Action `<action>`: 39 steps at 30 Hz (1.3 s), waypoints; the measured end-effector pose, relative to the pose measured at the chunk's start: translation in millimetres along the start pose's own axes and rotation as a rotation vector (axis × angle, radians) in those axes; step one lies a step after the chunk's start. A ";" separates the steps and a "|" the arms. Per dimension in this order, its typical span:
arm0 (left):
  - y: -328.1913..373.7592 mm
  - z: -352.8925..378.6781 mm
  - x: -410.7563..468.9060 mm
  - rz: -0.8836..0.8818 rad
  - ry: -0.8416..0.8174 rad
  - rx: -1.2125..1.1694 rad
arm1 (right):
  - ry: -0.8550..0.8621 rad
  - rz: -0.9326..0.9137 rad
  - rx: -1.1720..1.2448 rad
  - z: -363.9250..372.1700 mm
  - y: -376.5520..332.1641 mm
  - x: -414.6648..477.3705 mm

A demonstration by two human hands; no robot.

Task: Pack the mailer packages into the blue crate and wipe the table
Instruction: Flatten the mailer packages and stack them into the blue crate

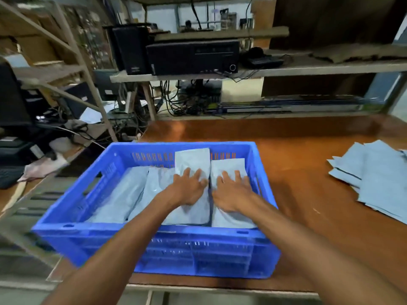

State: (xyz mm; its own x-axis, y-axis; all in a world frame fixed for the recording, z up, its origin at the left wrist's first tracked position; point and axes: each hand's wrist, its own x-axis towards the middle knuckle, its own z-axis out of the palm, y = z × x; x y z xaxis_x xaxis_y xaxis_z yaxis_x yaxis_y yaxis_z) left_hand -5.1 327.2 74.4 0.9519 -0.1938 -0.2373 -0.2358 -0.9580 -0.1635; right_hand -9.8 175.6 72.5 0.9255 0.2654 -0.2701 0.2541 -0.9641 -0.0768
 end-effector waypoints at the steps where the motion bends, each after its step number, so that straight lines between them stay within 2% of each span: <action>1: 3.0 2.4 3.9 0.043 -0.065 0.005 | -0.078 0.040 0.006 3.0 6.4 2.0; 4: 7.4 12.5 11.2 0.098 -0.169 0.085 | -0.143 0.078 0.001 5.7 20.8 2.9; 8: 11.6 16.0 9.6 0.137 -0.241 0.177 | -0.171 0.037 -0.014 11.2 21.2 6.8; 11: 6.6 17.2 8.4 0.137 -0.234 0.113 | -0.174 0.058 -0.019 11.4 20.3 13.7; 13: 4.9 14.9 6.7 0.053 -0.194 -0.003 | -0.131 0.046 -0.051 7.8 20.0 13.6; 15: 5.9 4.9 3.9 -0.097 -0.079 -0.182 | 0.021 -0.017 -0.055 -3.0 23.2 7.9; 17: 13.1 -13.2 1.8 -0.133 0.128 -0.257 | 0.306 -0.101 -0.010 -23.9 37.0 0.2; 20: 42.0 -45.5 9.3 -0.027 0.352 -0.318 | 0.668 -0.127 0.103 -60.6 84.4 -17.1; 22: 77.6 -64.6 21.9 0.069 0.417 -0.348 | 0.757 -0.047 0.180 -72.8 134.3 -29.0; 26: 183.8 -92.0 50.6 0.268 0.423 -0.342 | 0.628 0.267 0.265 -44.2 251.8 -54.3; 31: 323.5 -91.2 98.8 0.355 0.206 -0.314 | 0.408 0.523 0.358 37.3 376.7 -85.4; 35: 397.9 -69.8 159.9 0.364 0.082 -0.309 | 0.341 0.474 0.301 74.5 442.8 -76.5; 39: 442.3 -56.2 219.8 0.323 0.133 -0.350 | 0.262 0.413 0.121 109.0 481.3 -60.7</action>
State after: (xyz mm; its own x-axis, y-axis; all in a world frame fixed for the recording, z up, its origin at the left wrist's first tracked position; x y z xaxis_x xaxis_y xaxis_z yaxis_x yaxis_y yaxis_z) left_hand 110.8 -150.9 3.8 0.8629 -0.4963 -0.0950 -0.4651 -0.8536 0.2348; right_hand 25.6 -304.3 -52.6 0.9853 -0.1623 -0.0528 -0.1679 -0.9773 -0.1288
